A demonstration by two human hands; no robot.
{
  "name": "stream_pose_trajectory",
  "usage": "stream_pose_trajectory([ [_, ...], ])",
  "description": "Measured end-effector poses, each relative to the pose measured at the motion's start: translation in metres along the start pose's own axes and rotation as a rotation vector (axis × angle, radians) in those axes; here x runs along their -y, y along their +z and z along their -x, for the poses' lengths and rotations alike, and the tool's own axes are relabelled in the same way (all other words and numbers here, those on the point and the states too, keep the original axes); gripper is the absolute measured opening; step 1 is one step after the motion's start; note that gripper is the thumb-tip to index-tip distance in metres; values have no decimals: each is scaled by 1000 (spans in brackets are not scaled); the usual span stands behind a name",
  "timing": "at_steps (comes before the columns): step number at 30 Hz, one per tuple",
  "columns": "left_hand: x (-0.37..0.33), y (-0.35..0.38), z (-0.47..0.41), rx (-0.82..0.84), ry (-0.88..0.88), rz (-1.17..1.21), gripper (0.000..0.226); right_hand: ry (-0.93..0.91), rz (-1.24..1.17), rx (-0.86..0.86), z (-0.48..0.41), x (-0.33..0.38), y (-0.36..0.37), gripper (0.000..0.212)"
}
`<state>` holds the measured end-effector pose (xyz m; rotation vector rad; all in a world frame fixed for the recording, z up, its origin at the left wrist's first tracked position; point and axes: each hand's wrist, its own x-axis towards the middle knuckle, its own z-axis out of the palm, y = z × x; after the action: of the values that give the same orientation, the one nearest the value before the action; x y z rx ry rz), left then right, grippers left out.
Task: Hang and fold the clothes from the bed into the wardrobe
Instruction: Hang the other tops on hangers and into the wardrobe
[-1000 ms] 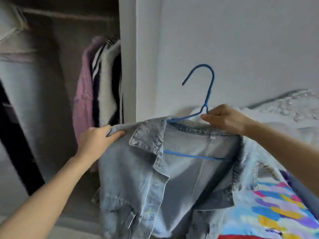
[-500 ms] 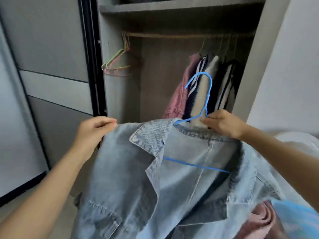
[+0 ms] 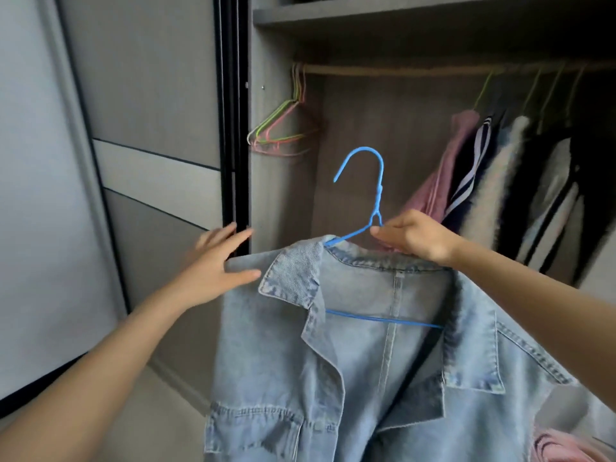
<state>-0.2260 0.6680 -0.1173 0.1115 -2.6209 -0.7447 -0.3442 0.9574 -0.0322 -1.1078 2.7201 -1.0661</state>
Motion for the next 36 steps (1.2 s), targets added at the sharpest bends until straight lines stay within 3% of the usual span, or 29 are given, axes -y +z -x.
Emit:
stream_pose_trajectory([
  [4,-7,33,-68,167,158,32,102,-28,83,-33,-42,-11,4,54],
  [8,-5,63,-146,25,226,-159,79,80,61,-103,-79,-39,-2,56],
  [11,-7,80,-198,-85,310,-283,92,201,-95,-187,-104,-57,-5,56],
  [14,1,91,-241,-152,232,-371,75,311,-329,-239,-123,-62,0,54],
  [19,17,86,-288,-377,177,-371,51,361,-596,-475,-171,-56,-35,45],
  [22,19,76,-310,-473,142,-366,57,300,-710,-617,-199,-40,-76,37],
  [30,52,21,-358,-759,209,-413,52,281,-502,-966,-267,-33,-196,35],
  [36,100,5,-381,-783,175,-426,54,359,-295,-1059,-307,-67,-218,32],
])
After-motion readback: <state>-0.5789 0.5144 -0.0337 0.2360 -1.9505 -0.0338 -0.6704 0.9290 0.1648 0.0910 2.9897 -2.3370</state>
